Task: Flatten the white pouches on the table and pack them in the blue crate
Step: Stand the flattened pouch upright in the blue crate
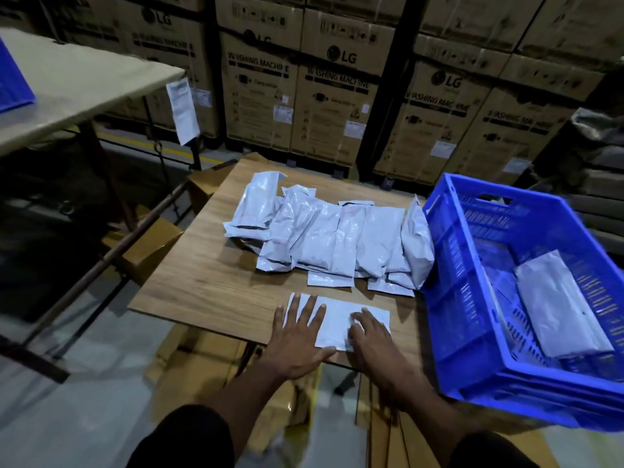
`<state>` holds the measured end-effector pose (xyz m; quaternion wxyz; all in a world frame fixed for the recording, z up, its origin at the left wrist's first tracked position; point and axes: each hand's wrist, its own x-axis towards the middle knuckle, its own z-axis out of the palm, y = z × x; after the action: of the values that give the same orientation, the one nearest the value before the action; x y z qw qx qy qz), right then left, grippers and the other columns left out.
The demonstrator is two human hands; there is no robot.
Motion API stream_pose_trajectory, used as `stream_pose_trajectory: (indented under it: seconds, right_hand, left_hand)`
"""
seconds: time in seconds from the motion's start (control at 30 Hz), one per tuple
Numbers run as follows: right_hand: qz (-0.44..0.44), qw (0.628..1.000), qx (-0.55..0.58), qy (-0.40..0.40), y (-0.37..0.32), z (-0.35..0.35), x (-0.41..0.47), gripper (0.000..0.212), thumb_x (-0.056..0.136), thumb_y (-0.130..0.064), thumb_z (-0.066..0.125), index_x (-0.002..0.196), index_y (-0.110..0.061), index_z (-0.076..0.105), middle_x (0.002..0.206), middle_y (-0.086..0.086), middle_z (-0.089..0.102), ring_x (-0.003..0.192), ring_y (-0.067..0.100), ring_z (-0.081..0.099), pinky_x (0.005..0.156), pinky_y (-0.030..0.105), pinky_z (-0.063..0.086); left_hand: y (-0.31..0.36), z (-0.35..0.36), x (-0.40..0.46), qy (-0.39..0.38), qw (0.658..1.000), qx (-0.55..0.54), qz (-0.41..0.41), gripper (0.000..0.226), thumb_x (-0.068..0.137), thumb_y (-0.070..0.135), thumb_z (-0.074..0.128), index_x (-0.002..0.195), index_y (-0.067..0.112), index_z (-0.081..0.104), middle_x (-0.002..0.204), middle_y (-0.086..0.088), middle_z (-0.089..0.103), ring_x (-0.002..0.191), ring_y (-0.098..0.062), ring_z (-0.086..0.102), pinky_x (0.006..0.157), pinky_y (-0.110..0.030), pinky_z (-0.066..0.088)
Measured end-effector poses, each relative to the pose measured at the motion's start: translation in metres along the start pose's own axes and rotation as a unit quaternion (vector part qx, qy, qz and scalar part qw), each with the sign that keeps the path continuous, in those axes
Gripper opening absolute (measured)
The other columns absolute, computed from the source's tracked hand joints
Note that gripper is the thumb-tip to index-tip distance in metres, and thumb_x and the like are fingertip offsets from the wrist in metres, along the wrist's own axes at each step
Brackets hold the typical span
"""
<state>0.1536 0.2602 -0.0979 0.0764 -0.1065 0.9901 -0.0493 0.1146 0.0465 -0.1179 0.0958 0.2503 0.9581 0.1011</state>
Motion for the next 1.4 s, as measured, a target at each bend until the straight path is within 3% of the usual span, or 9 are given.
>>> stream_pose_trajectory:
  seconds: [0.27, 0.4, 0.57, 0.73, 0.87, 1.0, 1.17, 1.27, 1.4]
  right_hand:
    - [-0.045, 0.998, -0.03, 0.016, 0.003, -0.005, -0.008, 0.046, 0.099, -0.036, 0.049, 0.138, -0.014, 0.047, 0.154, 0.012, 0.037, 0.143, 0.035, 0.032, 0.11, 0.05, 0.038]
    - [-0.039, 0.999, -0.031, 0.016, -0.001, -0.007, -0.004, 0.039, 0.097, -0.035, 0.04, 0.12, -0.011, 0.061, 0.142, 0.014, 0.053, 0.13, 0.038, 0.05, 0.096, 0.05, 0.051]
    - [-0.013, 1.0, -0.003, 0.026, -0.007, -0.023, 0.0, 0.037, 0.091, -0.027, 0.045, 0.123, -0.011, 0.055, 0.153, 0.013, 0.038, 0.143, 0.028, 0.036, 0.108, 0.043, 0.042]
    - [-0.206, 0.964, -0.161, 0.054, -0.011, -0.032, -0.023, 0.068, 0.068, -0.025, 0.067, 0.134, -0.026, 0.049, 0.159, -0.004, 0.034, 0.146, 0.039, 0.029, 0.106, 0.069, 0.029]
    - [-0.277, 0.929, -0.231, 0.081, 0.005, -0.029, -0.023, 0.032, 0.08, -0.034, 0.05, 0.11, -0.035, 0.06, 0.137, -0.013, 0.058, 0.146, 0.039, 0.03, 0.1, 0.072, 0.027]
    - [-0.224, 0.956, -0.158, 0.107, -0.002, -0.052, -0.009, 0.021, 0.085, -0.037, 0.051, 0.089, -0.032, 0.071, 0.104, -0.003, 0.072, 0.113, 0.028, 0.066, 0.076, 0.033, 0.058]
    - [-0.117, 0.976, 0.146, 0.109, 0.006, -0.076, 0.005, 0.025, 0.081, -0.026, 0.051, 0.094, -0.025, 0.073, 0.099, -0.007, 0.074, 0.087, 0.018, 0.071, 0.071, 0.035, 0.056]
    - [-0.064, 0.945, 0.307, 0.098, 0.007, -0.093, 0.005, 0.023, 0.075, -0.017, 0.059, 0.083, -0.025, 0.079, 0.087, -0.017, 0.075, 0.076, 0.002, 0.07, 0.07, 0.026, 0.055]
    - [-0.011, 0.932, 0.345, -0.108, 0.012, -0.116, 0.013, 0.025, 0.077, 0.0, 0.061, 0.077, -0.016, 0.08, 0.07, -0.005, 0.073, 0.054, 0.013, 0.055, 0.049, 0.022, 0.042]
  left_hand:
    - [0.001, -0.008, 0.001, -0.033, 0.999, 0.035, 0.005, 0.107, 0.071, 0.079, -0.006, 0.163, 0.023, -0.001, 0.169, 0.0, -0.016, 0.152, -0.034, -0.024, 0.12, -0.063, -0.004]
    - [0.005, -0.015, 0.004, -0.055, 0.998, 0.038, -0.002, 0.113, 0.068, 0.084, -0.002, 0.162, 0.023, -0.003, 0.168, 0.002, -0.02, 0.152, -0.035, -0.024, 0.117, -0.066, -0.001]
    - [0.006, -0.015, 0.002, -0.004, 0.996, 0.084, -0.027, 0.076, 0.08, 0.053, 0.069, 0.148, 0.026, 0.05, 0.158, -0.006, 0.043, 0.147, -0.036, 0.036, 0.099, -0.063, 0.043]
    - [0.005, -0.038, 0.009, 0.063, 0.995, 0.054, -0.051, 0.068, 0.094, 0.013, 0.062, 0.153, 0.036, 0.038, 0.164, -0.002, 0.032, 0.152, -0.032, 0.024, 0.107, -0.059, 0.032]
    - [-0.002, -0.037, 0.014, 0.017, 0.995, 0.088, -0.034, 0.076, 0.094, 0.001, 0.051, 0.157, 0.035, 0.026, 0.169, -0.006, 0.014, 0.155, -0.034, 0.003, 0.113, -0.065, 0.014]
    - [0.0, -0.043, 0.002, 0.076, 0.992, 0.089, -0.052, 0.079, 0.075, 0.021, 0.082, 0.147, 0.028, 0.05, 0.164, -0.015, 0.029, 0.153, -0.041, 0.011, 0.109, -0.073, 0.023]
    - [0.001, -0.048, -0.014, 0.257, 0.965, 0.043, -0.014, 0.079, 0.095, 0.043, 0.057, 0.16, 0.013, 0.024, 0.169, -0.017, 0.01, 0.155, -0.038, 0.012, 0.117, -0.064, 0.023]
    - [-0.003, -0.047, -0.015, 0.207, 0.978, 0.026, 0.018, 0.077, 0.098, 0.043, 0.054, 0.162, 0.015, 0.021, 0.17, -0.013, 0.007, 0.156, -0.036, 0.009, 0.117, -0.059, 0.021]
    - [-0.007, -0.035, -0.007, 0.11, 0.991, 0.043, 0.06, 0.074, 0.099, 0.057, 0.041, 0.162, 0.024, 0.021, 0.171, -0.003, 0.005, 0.156, -0.033, 0.006, 0.119, -0.056, 0.015]
